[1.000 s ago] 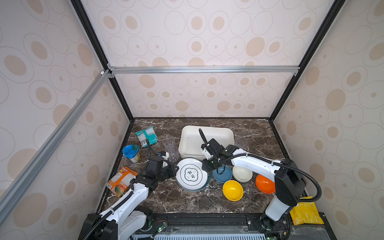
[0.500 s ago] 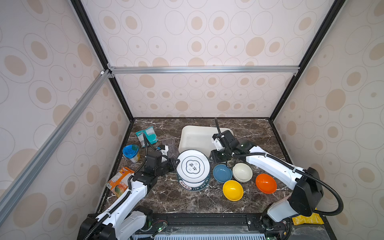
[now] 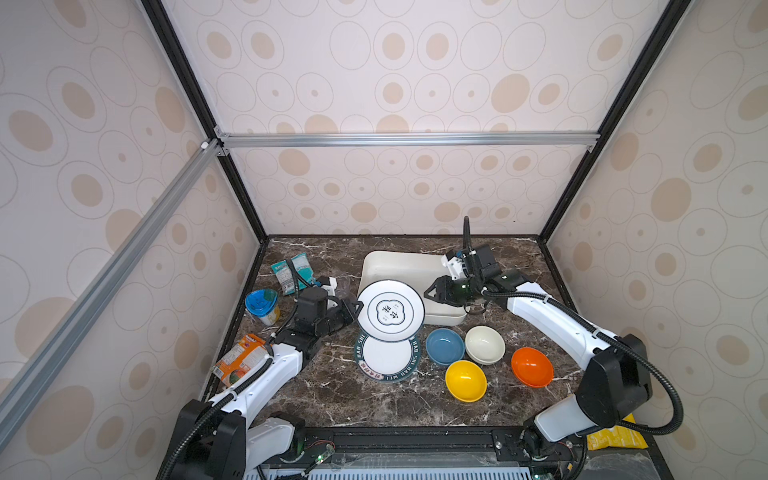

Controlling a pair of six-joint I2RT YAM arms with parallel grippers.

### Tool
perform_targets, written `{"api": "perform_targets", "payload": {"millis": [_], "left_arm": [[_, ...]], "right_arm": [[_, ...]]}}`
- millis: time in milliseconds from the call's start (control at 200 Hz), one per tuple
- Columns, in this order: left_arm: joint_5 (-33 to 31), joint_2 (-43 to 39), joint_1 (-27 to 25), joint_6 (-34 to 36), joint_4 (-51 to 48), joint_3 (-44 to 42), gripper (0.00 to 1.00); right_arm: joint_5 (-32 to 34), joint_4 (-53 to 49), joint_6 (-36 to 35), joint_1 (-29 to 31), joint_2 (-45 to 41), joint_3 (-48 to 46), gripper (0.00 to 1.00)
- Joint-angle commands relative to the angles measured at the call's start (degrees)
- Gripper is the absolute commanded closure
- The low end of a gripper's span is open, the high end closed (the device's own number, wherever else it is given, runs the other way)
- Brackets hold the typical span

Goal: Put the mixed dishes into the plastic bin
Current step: 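Lift the white plate with the right gripper and carry it over the bin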

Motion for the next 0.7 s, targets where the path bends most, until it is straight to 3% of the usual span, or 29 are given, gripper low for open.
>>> {"api": "perform_targets", "payload": {"millis": [0,310,695], "left_arm": [[1.6,0.9,0.7,-3.9,8.9,3.5,1.0],[2.3,6.4,0.9,-5.0,13.3,7.0,1.0],[4.0,15.1,1.3,-5.6,16.6,11.5,1.0]], "right_arm": [[-4.5,4.8,3.3,-1.3,2.1,0.2,0.56],[-7.3,10.1,6.1,-1.8,7.9,2.8,0.63],[-8.7,14.9,8.5,-4.0,13.2,5.3,0.93]]}}
